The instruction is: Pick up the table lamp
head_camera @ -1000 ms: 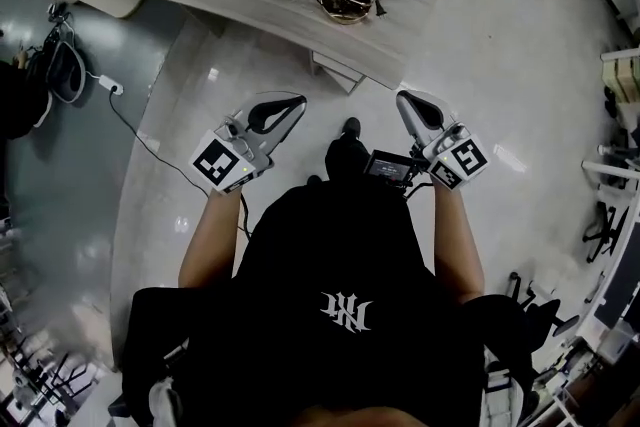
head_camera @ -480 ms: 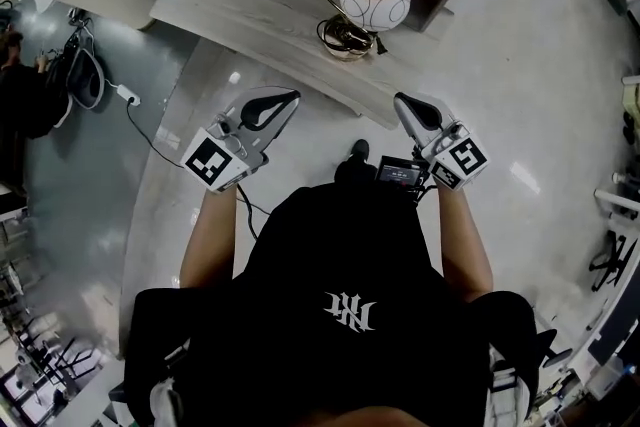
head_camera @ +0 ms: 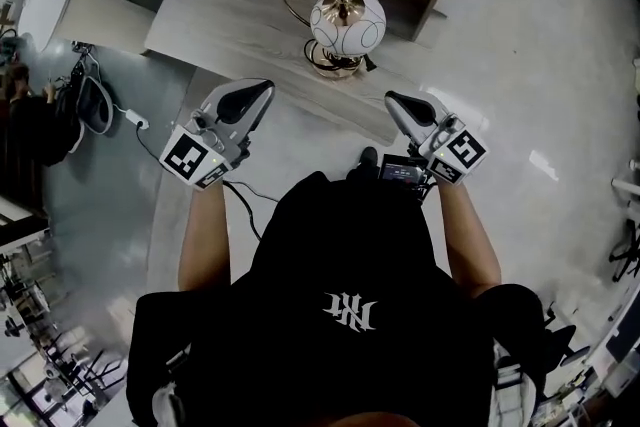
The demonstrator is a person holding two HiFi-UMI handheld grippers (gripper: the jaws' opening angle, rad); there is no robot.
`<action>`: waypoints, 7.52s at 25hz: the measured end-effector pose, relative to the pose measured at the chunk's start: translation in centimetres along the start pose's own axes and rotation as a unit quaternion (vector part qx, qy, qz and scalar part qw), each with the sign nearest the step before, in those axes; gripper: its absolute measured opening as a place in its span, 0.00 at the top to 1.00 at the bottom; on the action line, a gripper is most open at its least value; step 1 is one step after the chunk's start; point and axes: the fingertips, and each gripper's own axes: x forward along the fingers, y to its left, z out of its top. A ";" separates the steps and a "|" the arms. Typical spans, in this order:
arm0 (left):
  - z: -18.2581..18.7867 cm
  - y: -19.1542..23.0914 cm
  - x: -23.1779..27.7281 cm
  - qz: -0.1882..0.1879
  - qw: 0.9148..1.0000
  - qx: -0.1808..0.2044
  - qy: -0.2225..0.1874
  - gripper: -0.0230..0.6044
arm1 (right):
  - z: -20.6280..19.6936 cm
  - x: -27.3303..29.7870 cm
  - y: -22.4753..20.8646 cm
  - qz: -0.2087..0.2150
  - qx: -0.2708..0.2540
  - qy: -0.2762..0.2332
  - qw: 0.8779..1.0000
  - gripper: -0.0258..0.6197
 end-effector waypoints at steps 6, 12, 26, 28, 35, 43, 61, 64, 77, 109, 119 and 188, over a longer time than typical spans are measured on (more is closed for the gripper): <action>1.2 3.8 1.6 -0.012 0.999 0.027 0.013 0.96 | -0.7 0.5 -0.8 -0.014 -0.004 0.007 1.000 0.96; 1.6 7.4 3.5 -0.050 0.998 0.034 0.013 0.96 | -1.7 1.0 -1.0 -0.048 0.001 0.019 0.999 0.95; 0.3 16.4 7.9 -0.254 0.967 0.024 0.012 0.89 | -5.2 7.3 -0.3 -0.255 0.013 0.023 0.967 0.95; 0.0 16.9 8.4 -0.281 0.959 0.025 0.019 0.89 | -5.3 8.5 -0.5 -0.277 0.012 0.019 0.961 0.95; -0.9 15.2 10.5 -0.383 0.922 0.029 0.043 0.81 | -5.4 12.4 -0.4 -0.324 -0.008 0.017 0.946 0.92; -2.7 13.0 11.0 -0.467 0.882 0.039 0.053 0.72 | -5.7 16.8 0.0 -0.350 -0.019 0.018 0.937 0.91; -4.1 12.9 11.2 -0.486 0.872 0.027 0.053 0.82 | -6.0 23.4 -5.2 -0.401 -0.138 0.082 0.902 0.82; -3.7 12.8 11.4 -0.485 0.872 0.026 0.055 0.84 | -6.4 23.8 -5.8 -0.407 -0.147 0.095 0.896 0.81; -3.5 12.5 11.7 -0.483 0.874 0.023 0.052 0.89 | -8.5 24.0 -8.9 -0.435 -0.192 0.153 0.866 0.73; -4.5 11.3 12.6 -0.477 0.877 0.029 0.054 0.96 | -9.2 24.5 -11.9 -0.451 -0.221 0.179 0.846 0.87; -3.9 11.5 12.6 -0.474 0.878 0.028 0.054 0.94 | -9.2 24.4 -12.0 -0.450 -0.217 0.178 0.848 0.87; 13.8 6.6 9.0 -0.486 0.870 -0.002 -0.079 0.95 | 6.9 21.4 -5.2 -0.436 -0.352 0.180 0.809 0.91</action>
